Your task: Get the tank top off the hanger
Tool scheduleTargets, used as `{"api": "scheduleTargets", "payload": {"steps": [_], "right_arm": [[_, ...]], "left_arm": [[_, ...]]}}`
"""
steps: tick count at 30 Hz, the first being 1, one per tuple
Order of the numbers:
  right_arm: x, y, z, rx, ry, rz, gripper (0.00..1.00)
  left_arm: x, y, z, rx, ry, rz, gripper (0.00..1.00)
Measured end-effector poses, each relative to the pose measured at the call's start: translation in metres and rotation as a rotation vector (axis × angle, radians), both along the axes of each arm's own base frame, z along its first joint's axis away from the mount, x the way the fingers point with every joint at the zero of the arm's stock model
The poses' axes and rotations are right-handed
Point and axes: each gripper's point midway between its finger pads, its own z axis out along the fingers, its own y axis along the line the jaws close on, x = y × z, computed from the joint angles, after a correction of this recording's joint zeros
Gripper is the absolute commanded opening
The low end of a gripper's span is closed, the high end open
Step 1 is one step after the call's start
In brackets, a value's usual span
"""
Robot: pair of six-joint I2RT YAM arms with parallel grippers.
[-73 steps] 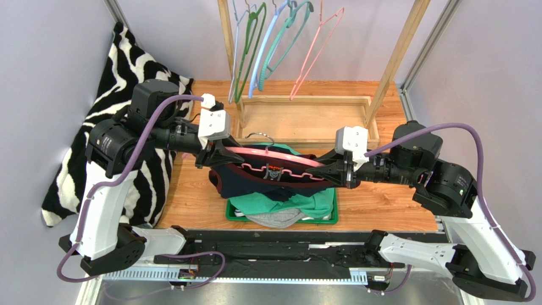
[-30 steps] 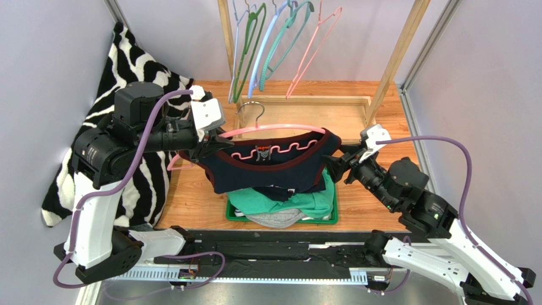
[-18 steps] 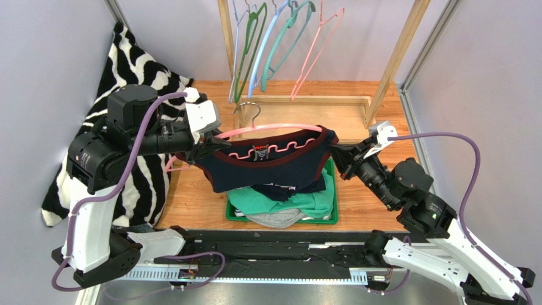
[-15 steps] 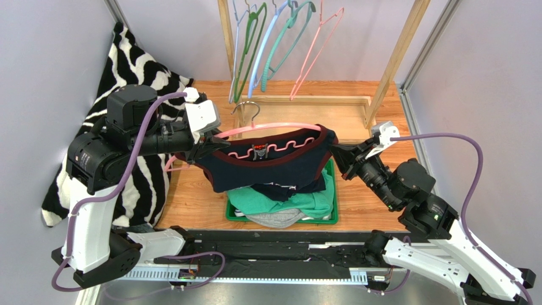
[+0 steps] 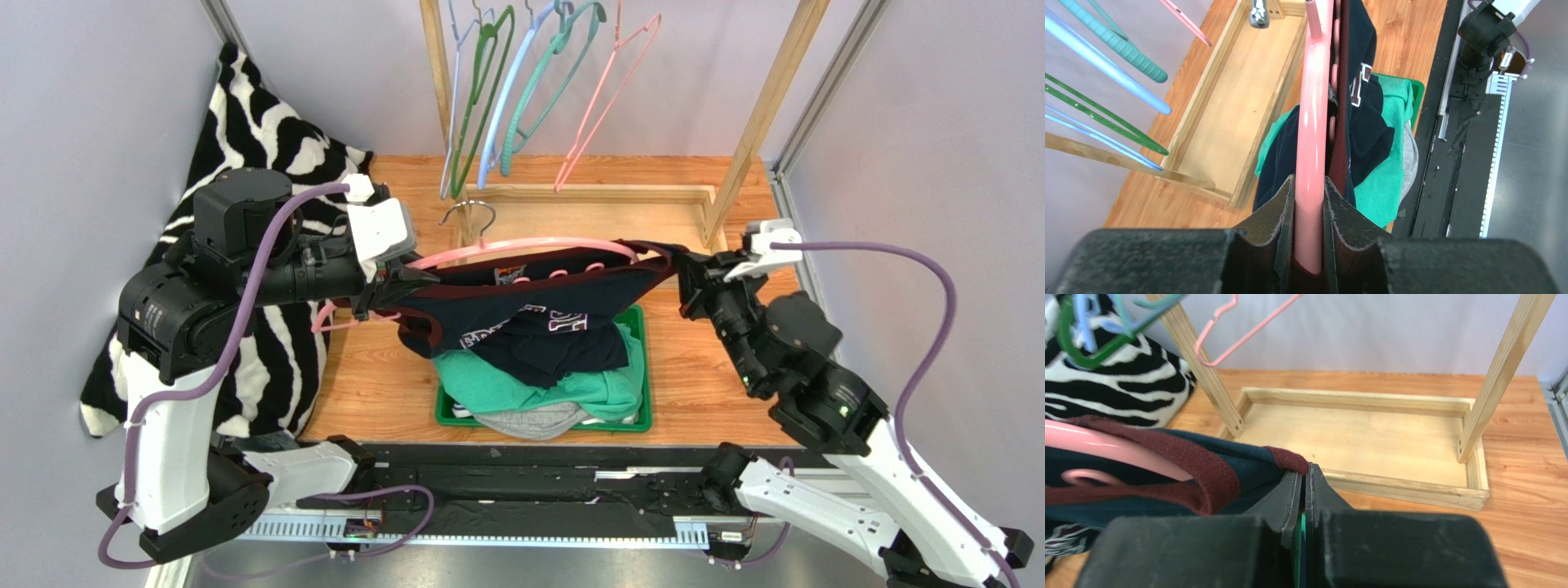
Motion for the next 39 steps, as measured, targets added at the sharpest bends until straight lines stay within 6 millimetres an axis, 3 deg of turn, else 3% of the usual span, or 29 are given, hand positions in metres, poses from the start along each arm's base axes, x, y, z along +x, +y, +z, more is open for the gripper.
{"api": "scheduleTargets", "payload": {"steps": [5, 11, 12, 13, 14, 16, 19, 22, 24, 28, 31, 34, 39], "right_arm": [[0.012, 0.007, -0.032, -0.036, 0.076, 0.040, 0.00], [-0.002, 0.026, -0.051, -0.060, 0.108, 0.197, 0.00], [-0.005, 0.030, -0.053, -0.062, 0.110, 0.229, 0.07], [-0.008, 0.034, -0.055, -0.067, 0.111, 0.259, 0.44], [-0.012, 0.037, -0.056, -0.072, 0.111, 0.289, 0.56], [-0.018, 0.042, -0.058, -0.092, 0.115, 0.340, 0.68], [-0.029, 0.045, -0.062, -0.149, 0.137, 0.409, 0.77], [-0.046, 0.041, -0.047, -0.193, 0.106, 0.471, 0.82], [-0.059, 0.037, -0.026, -0.200, 0.048, 0.508, 0.83], [-0.084, 0.022, 0.036, -0.186, -0.103, 0.536, 0.86], [-0.092, 0.019, 0.074, -0.177, -0.194, 0.550, 0.89], [-0.086, 0.032, 0.092, -0.196, -0.224, 0.588, 0.91], [-0.062, 0.074, 0.097, -0.252, -0.192, 0.705, 0.92]], "left_arm": [[-0.003, 0.001, 0.008, -0.020, -0.016, -0.006, 0.00], [-0.007, -0.003, 0.020, -0.049, -0.028, -0.040, 0.00], [-0.007, -0.005, 0.022, -0.054, -0.027, -0.046, 0.00], [-0.005, -0.007, 0.023, -0.056, -0.025, -0.051, 0.00], [-0.003, -0.009, 0.023, -0.057, -0.023, -0.055, 0.00], [0.003, -0.014, 0.023, -0.056, -0.013, -0.060, 0.00], [0.013, -0.022, 0.017, -0.044, 0.012, -0.065, 0.00], [0.022, -0.026, 0.006, -0.024, 0.042, -0.064, 0.00], [0.024, -0.027, -0.001, -0.010, 0.064, -0.063, 0.00], [0.026, -0.028, -0.015, 0.009, 0.098, -0.060, 0.00], [0.026, -0.029, -0.018, 0.011, 0.108, -0.067, 0.00], [0.022, -0.031, -0.017, 0.008, 0.107, -0.084, 0.00], [0.013, -0.028, -0.023, 0.017, 0.107, -0.097, 0.00]]}}
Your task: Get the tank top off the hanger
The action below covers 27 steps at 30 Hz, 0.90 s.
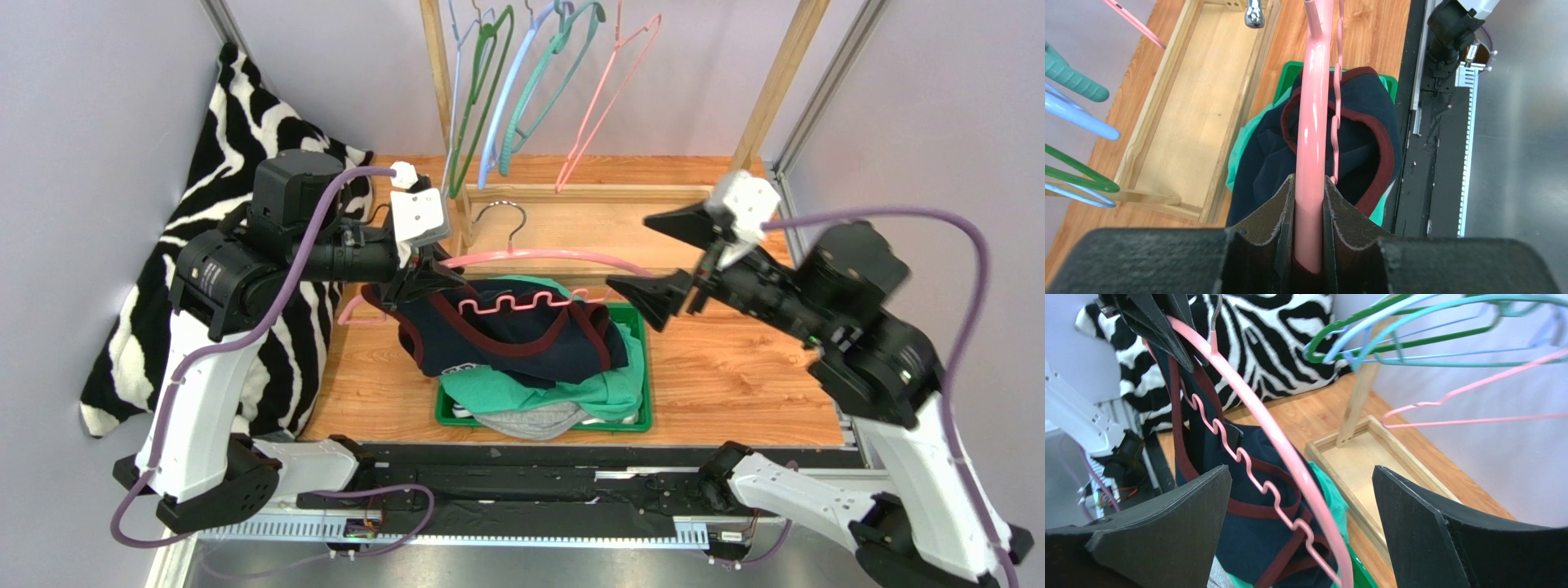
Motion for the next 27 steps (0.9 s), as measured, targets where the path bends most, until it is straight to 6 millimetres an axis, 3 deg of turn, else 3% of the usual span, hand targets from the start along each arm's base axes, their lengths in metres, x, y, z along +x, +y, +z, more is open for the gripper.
{"api": "scheduleTargets", "payload": {"steps": [4, 8, 19, 27], "right_arm": [[0.016, 0.030, -0.011, -0.055, 0.042, 0.080, 0.92], [0.016, 0.050, -0.021, -0.078, 0.079, 0.173, 0.92], [-0.013, 0.073, -0.008, -0.062, 0.075, 0.416, 0.85], [-0.002, 0.097, -0.020, -0.091, 0.132, 0.499, 0.75]], "left_arm": [[-0.004, 0.003, 0.000, 0.000, -0.015, -0.002, 0.00], [-0.008, 0.005, 0.002, -0.005, -0.029, -0.007, 0.00], [-0.012, 0.004, 0.000, -0.005, -0.020, -0.026, 0.00], [-0.016, 0.002, -0.001, -0.007, -0.007, -0.047, 0.00]]}}
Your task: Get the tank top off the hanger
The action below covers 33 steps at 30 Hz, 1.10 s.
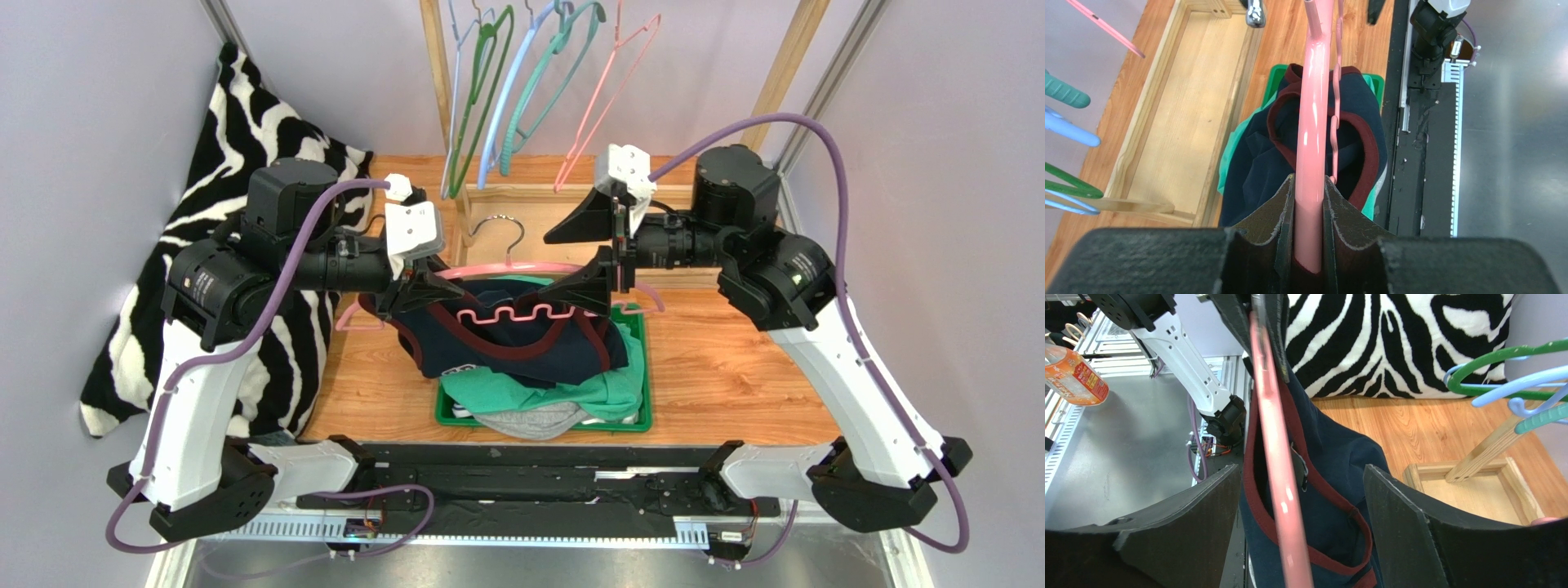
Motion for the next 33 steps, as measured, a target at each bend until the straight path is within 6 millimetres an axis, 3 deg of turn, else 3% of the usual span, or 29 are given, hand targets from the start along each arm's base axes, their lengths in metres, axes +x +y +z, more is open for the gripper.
{"api": "scheduleTargets", "payload": {"steps": [2, 8, 11, 12, 17, 18, 20, 21, 23, 24, 33], "right_arm": [[0.004, 0.003, -0.007, -0.019, 0.014, -0.001, 0.70], [0.010, 0.001, -0.015, -0.051, 0.005, -0.027, 0.39], [0.007, -0.002, -0.012, -0.042, -0.002, -0.031, 0.17], [0.005, -0.003, -0.011, -0.037, -0.005, -0.030, 0.01], [-0.009, -0.008, -0.004, -0.018, 0.004, -0.014, 0.00], [-0.009, -0.009, -0.004, -0.013, 0.002, -0.020, 0.00], [-0.010, -0.010, -0.004, -0.006, 0.000, -0.025, 0.00], [-0.011, -0.011, -0.004, -0.002, -0.001, -0.029, 0.00], [-0.011, -0.015, -0.007, -0.003, 0.004, -0.052, 0.00], [-0.010, -0.018, -0.007, -0.003, 0.004, -0.065, 0.00], [-0.003, -0.030, -0.004, -0.003, -0.017, -0.159, 0.00]], "left_arm": [[-0.001, -0.001, 0.000, 0.000, 0.004, -0.006, 0.00], [0.002, -0.003, 0.001, 0.002, 0.009, -0.008, 0.00], [0.006, -0.004, 0.003, 0.000, 0.002, 0.000, 0.00], [0.007, -0.005, 0.004, -0.001, -0.003, 0.001, 0.00], [0.009, -0.007, 0.010, -0.017, -0.025, 0.001, 0.00], [0.008, -0.007, 0.010, -0.019, -0.026, -0.002, 0.18], [0.008, -0.008, 0.011, -0.021, -0.026, -0.005, 0.35], [0.008, -0.009, 0.011, -0.022, -0.026, -0.007, 0.51], [0.010, -0.008, 0.013, -0.026, -0.032, 0.004, 0.66], [0.011, -0.007, 0.016, -0.030, -0.035, 0.017, 0.99], [0.017, 0.014, 0.037, -0.062, -0.123, 0.156, 0.99]]}}
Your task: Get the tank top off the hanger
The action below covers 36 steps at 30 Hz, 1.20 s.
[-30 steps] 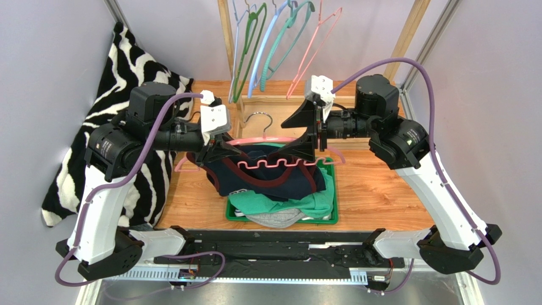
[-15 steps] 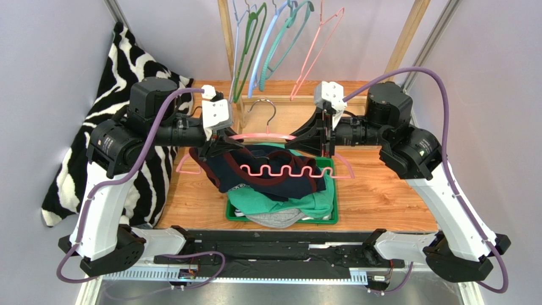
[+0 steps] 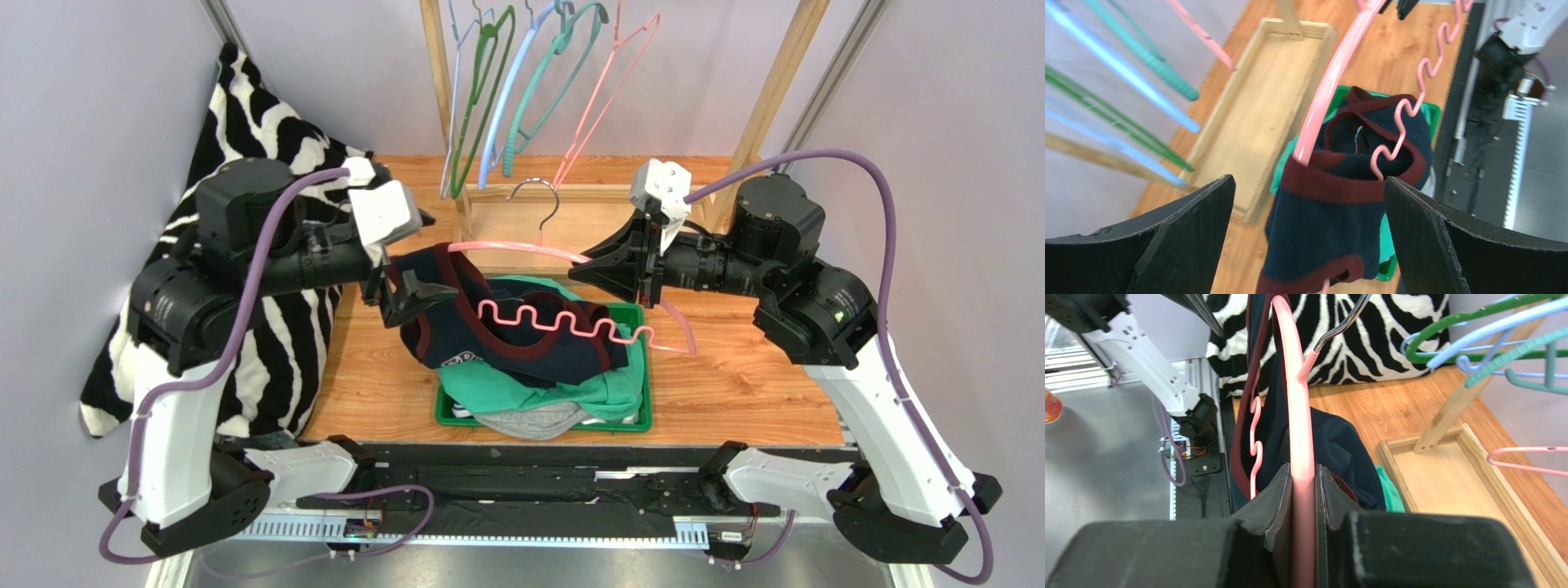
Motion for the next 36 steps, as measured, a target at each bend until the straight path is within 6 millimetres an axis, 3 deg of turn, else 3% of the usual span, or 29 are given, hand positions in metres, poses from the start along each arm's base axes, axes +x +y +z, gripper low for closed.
{"api": "scheduleTargets", "payload": {"steps": [9, 14, 16, 21, 24, 30, 33, 34, 36], "right_arm": [[0.002, -0.017, 0.005, -0.007, -0.036, -0.088, 0.00], [-0.003, -0.030, 0.008, -0.007, -0.055, -0.125, 0.00], [-0.007, -0.036, 0.012, 0.002, -0.071, -0.139, 0.00], [-0.014, -0.052, 0.025, 0.032, -0.128, -0.181, 0.00], [-0.015, -0.058, 0.030, 0.045, -0.150, -0.206, 0.00], [-0.009, -0.061, 0.025, 0.019, -0.152, -0.238, 0.00], [-0.007, -0.063, 0.024, 0.011, -0.153, -0.248, 0.00], [-0.007, -0.063, 0.023, 0.008, -0.153, -0.250, 0.00], [-0.006, -0.064, 0.022, 0.005, -0.153, -0.256, 0.00]], "left_arm": [[-0.016, 0.033, 0.016, -0.054, -0.093, 0.117, 0.99], [-0.006, 0.046, 0.021, -0.070, -0.105, 0.218, 0.99], [0.000, 0.049, 0.016, -0.069, -0.101, 0.255, 0.99], [0.005, 0.041, -0.004, -0.062, -0.015, 0.245, 0.88], [0.009, 0.028, -0.012, -0.072, 0.053, 0.209, 0.78], [0.032, 0.016, -0.022, -0.070, 0.130, 0.226, 0.48], [0.042, 0.012, -0.027, -0.066, 0.157, 0.233, 0.26], [0.044, 0.011, -0.029, -0.064, 0.166, 0.236, 0.13], [0.049, 0.010, -0.032, -0.059, 0.179, 0.242, 0.00]]}}
